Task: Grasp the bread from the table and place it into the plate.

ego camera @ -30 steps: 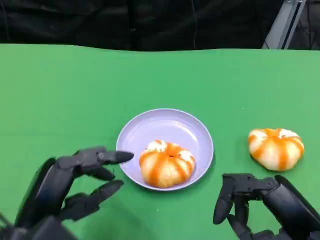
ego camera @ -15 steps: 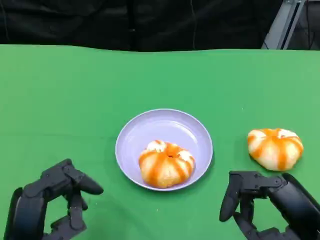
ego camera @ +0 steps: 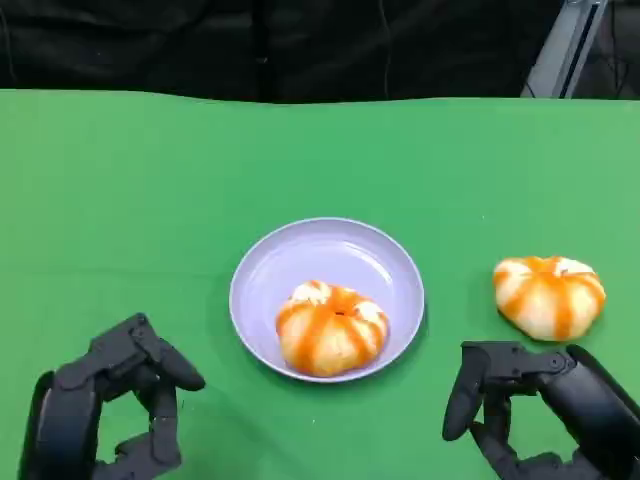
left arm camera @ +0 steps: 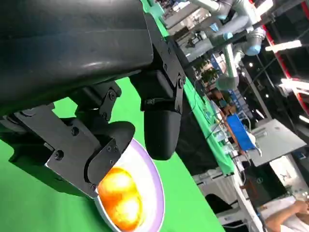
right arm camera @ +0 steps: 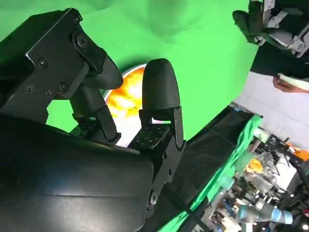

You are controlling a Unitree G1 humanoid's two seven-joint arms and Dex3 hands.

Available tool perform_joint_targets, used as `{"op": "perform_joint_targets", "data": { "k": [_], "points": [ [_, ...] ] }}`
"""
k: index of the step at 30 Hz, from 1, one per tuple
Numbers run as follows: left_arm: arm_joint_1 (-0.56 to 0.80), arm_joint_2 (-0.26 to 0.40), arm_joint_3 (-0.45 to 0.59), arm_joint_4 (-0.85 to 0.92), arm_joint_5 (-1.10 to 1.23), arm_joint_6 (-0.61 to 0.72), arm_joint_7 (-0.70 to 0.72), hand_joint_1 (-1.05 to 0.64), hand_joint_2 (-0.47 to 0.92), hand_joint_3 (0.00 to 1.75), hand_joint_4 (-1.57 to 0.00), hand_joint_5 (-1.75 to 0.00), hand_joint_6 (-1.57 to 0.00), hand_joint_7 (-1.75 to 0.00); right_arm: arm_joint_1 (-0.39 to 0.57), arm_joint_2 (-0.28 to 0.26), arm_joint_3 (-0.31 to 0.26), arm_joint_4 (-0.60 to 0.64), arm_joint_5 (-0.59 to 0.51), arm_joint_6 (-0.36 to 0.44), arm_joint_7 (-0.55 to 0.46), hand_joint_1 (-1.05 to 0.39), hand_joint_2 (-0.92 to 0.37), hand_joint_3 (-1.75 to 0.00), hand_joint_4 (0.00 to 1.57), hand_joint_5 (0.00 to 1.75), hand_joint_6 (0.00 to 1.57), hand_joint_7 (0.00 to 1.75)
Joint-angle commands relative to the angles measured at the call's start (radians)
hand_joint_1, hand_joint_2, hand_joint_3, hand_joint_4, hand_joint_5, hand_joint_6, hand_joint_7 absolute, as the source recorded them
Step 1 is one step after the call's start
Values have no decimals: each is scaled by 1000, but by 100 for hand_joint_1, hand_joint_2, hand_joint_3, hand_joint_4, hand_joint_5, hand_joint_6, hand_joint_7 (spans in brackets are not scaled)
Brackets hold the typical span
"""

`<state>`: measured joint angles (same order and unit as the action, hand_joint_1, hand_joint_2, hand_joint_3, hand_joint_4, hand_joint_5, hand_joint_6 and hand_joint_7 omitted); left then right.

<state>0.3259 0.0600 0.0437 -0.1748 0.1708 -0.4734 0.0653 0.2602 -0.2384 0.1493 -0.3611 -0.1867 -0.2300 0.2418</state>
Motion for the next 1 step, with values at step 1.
{"op": "perform_joint_targets", "data": {
  "k": [1],
  "points": [
    [5, 22, 8, -15, -16, -8, -18, 3, 38, 142, -90, -170, -81, -145, 1, -4, -1, -12, 3, 3, -2, 11, -30, -140, 86, 168, 80, 133]
  ]
}}
